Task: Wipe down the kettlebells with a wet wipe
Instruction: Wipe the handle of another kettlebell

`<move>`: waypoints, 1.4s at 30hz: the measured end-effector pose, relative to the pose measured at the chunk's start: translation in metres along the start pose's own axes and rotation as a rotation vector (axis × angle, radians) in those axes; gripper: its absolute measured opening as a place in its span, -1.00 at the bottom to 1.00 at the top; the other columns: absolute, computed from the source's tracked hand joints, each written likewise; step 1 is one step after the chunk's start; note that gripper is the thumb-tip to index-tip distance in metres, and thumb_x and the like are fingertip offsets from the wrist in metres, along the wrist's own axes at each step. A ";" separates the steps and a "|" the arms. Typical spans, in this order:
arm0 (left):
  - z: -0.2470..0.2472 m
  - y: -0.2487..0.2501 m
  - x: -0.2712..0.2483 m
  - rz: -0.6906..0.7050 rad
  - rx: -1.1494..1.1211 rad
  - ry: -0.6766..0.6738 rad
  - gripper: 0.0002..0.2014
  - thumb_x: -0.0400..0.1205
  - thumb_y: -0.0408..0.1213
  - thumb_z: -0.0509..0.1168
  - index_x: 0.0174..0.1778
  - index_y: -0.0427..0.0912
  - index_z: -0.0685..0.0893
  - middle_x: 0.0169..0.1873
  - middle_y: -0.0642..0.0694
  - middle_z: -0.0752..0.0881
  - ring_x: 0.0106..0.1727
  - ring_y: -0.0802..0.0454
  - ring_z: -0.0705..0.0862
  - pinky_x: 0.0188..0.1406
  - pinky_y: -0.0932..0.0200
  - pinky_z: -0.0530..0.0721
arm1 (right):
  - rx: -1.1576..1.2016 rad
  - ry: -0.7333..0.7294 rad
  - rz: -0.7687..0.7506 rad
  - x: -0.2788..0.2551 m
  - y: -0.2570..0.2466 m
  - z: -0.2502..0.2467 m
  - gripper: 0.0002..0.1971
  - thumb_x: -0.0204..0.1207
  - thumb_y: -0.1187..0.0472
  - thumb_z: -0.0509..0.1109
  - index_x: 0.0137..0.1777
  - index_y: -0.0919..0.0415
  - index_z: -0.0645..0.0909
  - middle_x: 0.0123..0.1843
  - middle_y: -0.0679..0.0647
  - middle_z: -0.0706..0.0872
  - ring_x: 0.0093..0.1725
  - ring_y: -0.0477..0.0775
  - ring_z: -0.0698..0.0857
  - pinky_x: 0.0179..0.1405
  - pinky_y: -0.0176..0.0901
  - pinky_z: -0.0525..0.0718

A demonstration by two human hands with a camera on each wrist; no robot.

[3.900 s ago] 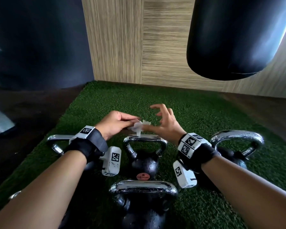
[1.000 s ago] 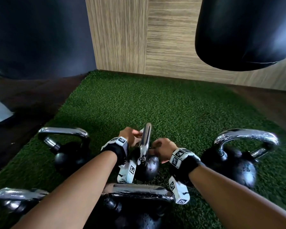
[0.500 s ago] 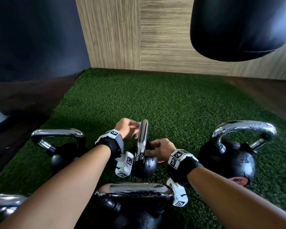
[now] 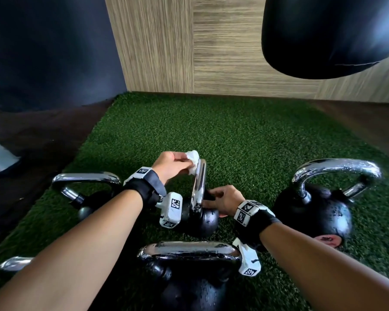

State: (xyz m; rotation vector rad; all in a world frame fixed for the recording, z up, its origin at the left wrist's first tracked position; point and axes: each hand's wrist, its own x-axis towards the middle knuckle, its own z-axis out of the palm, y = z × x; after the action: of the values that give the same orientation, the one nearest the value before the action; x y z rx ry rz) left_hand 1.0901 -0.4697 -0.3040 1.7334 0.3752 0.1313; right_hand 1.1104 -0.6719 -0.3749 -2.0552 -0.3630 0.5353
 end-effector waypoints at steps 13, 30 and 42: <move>-0.014 -0.016 -0.033 0.010 -0.017 -0.233 -0.74 0.55 -0.71 0.39 -0.26 -0.26 0.64 -0.53 0.06 0.73 -0.51 0.28 0.69 -0.48 0.39 0.69 | 0.045 -0.034 0.028 0.006 0.004 -0.002 -0.67 0.31 0.08 0.74 0.03 0.18 0.83 -0.02 0.18 0.89 -0.24 0.06 0.77 -0.14 0.00 0.76; -0.032 -0.016 -0.056 0.277 0.336 -0.483 -0.61 0.40 -0.75 0.53 -0.39 -0.11 0.72 -0.47 0.13 0.79 -0.38 0.37 0.70 -0.30 0.45 0.64 | 0.067 -0.019 -0.018 0.009 0.012 0.001 -0.68 0.28 0.09 0.76 0.00 0.15 0.84 -0.13 0.06 0.89 -0.20 0.06 0.85 -0.03 0.06 0.85; -0.030 -0.038 -0.072 0.331 0.455 -0.385 -0.65 0.39 -0.49 0.64 -0.46 0.12 0.81 -0.42 0.08 0.82 -0.38 0.31 0.71 -0.35 0.41 0.61 | 0.060 -0.044 0.010 0.010 0.013 -0.003 -0.58 0.20 0.04 0.78 0.07 0.03 0.83 -0.01 0.01 0.90 -0.03 0.07 0.88 0.15 0.20 0.81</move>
State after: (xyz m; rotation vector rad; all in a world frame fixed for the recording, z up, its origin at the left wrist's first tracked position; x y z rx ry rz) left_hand 1.0071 -0.4591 -0.3267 2.2076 -0.1853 -0.0573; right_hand 1.1211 -0.6760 -0.3867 -1.9912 -0.3590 0.5907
